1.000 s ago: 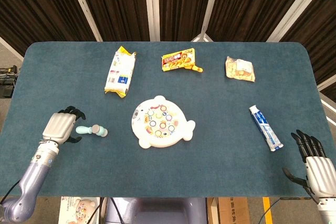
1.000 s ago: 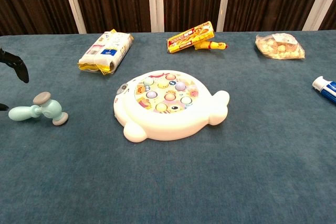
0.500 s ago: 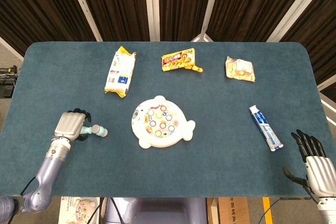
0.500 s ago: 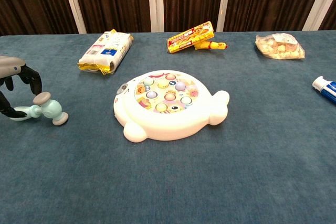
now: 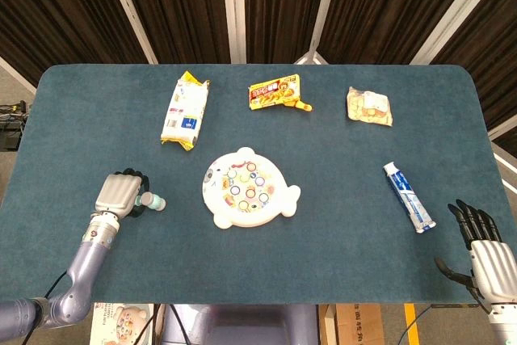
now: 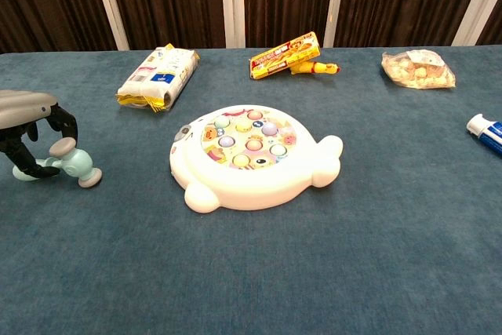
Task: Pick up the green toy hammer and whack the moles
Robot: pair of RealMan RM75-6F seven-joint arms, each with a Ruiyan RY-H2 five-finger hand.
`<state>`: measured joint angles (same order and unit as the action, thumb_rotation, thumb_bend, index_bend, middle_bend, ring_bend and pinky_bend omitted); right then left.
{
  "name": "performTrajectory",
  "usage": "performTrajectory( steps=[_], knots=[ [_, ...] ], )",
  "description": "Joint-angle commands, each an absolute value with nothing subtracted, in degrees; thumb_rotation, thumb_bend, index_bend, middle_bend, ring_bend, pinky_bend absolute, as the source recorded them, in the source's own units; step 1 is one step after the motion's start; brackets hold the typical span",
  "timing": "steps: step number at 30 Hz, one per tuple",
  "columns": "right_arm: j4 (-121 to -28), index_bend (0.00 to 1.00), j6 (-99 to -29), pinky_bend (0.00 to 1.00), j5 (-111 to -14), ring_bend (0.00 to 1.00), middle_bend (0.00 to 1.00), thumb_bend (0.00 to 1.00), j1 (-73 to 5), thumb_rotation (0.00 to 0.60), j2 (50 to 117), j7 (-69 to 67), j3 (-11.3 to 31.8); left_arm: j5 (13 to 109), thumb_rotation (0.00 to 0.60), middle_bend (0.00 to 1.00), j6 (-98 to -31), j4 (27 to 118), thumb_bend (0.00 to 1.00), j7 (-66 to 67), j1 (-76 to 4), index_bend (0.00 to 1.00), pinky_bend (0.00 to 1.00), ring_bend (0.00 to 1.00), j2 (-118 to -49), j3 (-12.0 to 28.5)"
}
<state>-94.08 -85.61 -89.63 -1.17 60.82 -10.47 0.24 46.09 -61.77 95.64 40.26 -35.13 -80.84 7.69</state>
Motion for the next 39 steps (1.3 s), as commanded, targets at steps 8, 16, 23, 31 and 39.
performTrajectory(
  steps=[8, 16, 23, 31, 39],
  knots=[
    [-94.1, 0.0, -85.6, 0.0, -89.7, 0.0, 0.0, 0.25, -1.2, 0.6, 60.8, -10.6, 0.2, 44.9, 0.6, 0.3, -62.2, 95.6, 0.46, 40.2, -35.7, 0.48, 0.3, 0.21, -81.5, 7.0],
    [-94.1, 0.0, -85.7, 0.0, -89.8, 0.0, 0.0, 0.25, -1.2, 0.6, 60.8, -10.7, 0.2, 44.1, 0.6, 0.31, -62.3, 95.3, 0.47, 39.8, -36.0, 0.49, 0.3, 0.21, -82.0, 6.5],
    [-94.1, 0.0, -85.6, 0.0, -89.6, 0.0, 0.0, 0.25, -1.2, 0.6, 60.7, -10.9, 0.2, 44.3, 0.6, 0.31, -62.8, 95.2, 0.55, 39.5, -36.3, 0.5, 0.3, 0.21, -82.4, 6.3],
    [-94.3, 0.0, -85.7, 0.0, -89.6, 0.0, 0.0, 0.25, -1.1, 0.6, 60.7, -10.9, 0.2, 43.8, 0.6, 0.33, -63.1, 95.1, 0.61, 39.6, -36.5, 0.52, 0.31, 0.21, -82.6, 5.8],
    [-94.3, 0.0, -85.7, 0.0, -89.5, 0.0, 0.0, 0.25, -1.1, 0.6, 60.7, -10.9, 0.3, 44.6, 0.6, 0.39, -63.7, 94.9, 0.71, 38.8, -36.6, 0.57, 0.36, 0.25, -82.7, 6.0]
  ],
)
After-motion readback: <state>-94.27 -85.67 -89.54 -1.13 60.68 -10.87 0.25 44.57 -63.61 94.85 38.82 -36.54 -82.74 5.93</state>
